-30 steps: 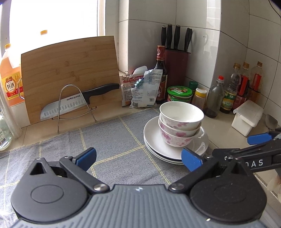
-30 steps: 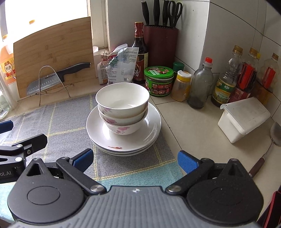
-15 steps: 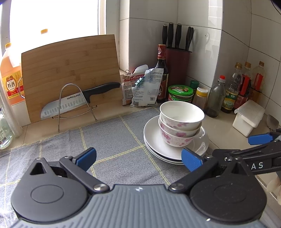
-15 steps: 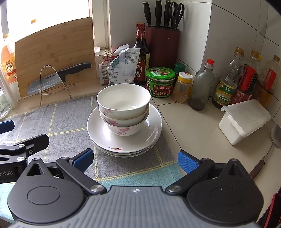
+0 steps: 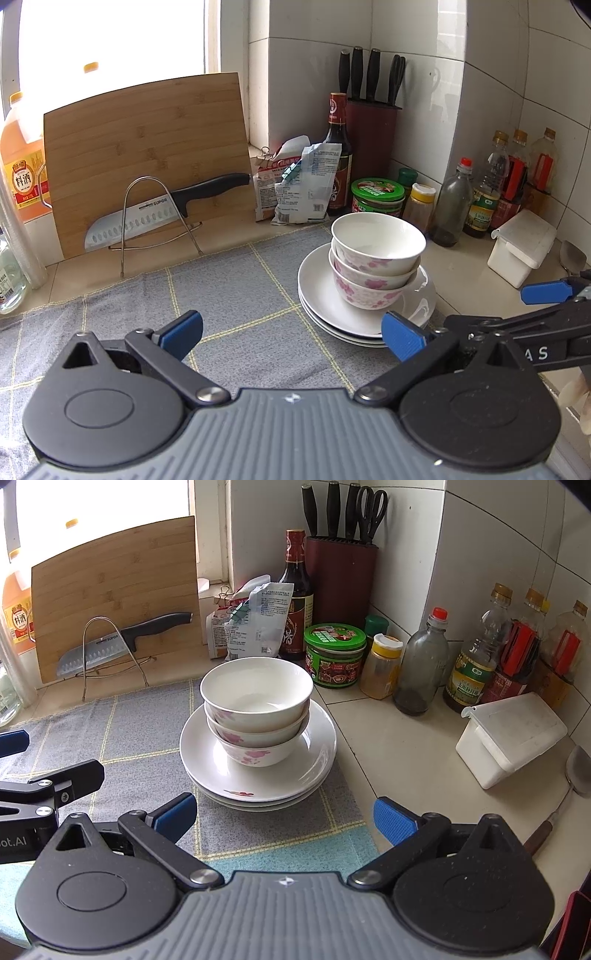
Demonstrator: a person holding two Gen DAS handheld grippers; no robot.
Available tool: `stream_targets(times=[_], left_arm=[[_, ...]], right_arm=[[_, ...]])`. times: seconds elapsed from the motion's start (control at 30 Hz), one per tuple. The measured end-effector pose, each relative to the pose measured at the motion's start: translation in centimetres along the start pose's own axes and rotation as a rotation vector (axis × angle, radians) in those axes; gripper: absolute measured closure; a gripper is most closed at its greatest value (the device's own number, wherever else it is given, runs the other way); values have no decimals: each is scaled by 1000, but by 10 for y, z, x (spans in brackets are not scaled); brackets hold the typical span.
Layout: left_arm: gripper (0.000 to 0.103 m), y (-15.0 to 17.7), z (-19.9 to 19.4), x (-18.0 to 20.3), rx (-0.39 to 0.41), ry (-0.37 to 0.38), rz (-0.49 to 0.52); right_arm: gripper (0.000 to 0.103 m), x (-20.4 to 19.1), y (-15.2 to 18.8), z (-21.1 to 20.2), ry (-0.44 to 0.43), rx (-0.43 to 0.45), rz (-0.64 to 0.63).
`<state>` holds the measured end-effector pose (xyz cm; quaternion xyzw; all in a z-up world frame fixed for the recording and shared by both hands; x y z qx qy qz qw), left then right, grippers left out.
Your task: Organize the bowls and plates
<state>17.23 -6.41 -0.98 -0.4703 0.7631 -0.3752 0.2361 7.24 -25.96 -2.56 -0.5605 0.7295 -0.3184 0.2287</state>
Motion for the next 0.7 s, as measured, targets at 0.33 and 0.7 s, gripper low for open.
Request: stream_targets(times=[0.33,0.7], left_arm=[[1,0,2,2,-6,4,-1],[1,0,3,2,-10,8,-2]], right_arm=[[0,1,-1,2,7,-4,-6],[0,1,-2,2,15,-2,-7]])
Point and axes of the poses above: each gripper's, at about its wrist camera, not at the fingertips, and z roughly the way its jaws point, x to its right, y to its underside, the point moved 3 cm from there along z, roughly the way its jaws point, and after that the axes turned 3 degrees about -y, right-handed, at the moved point
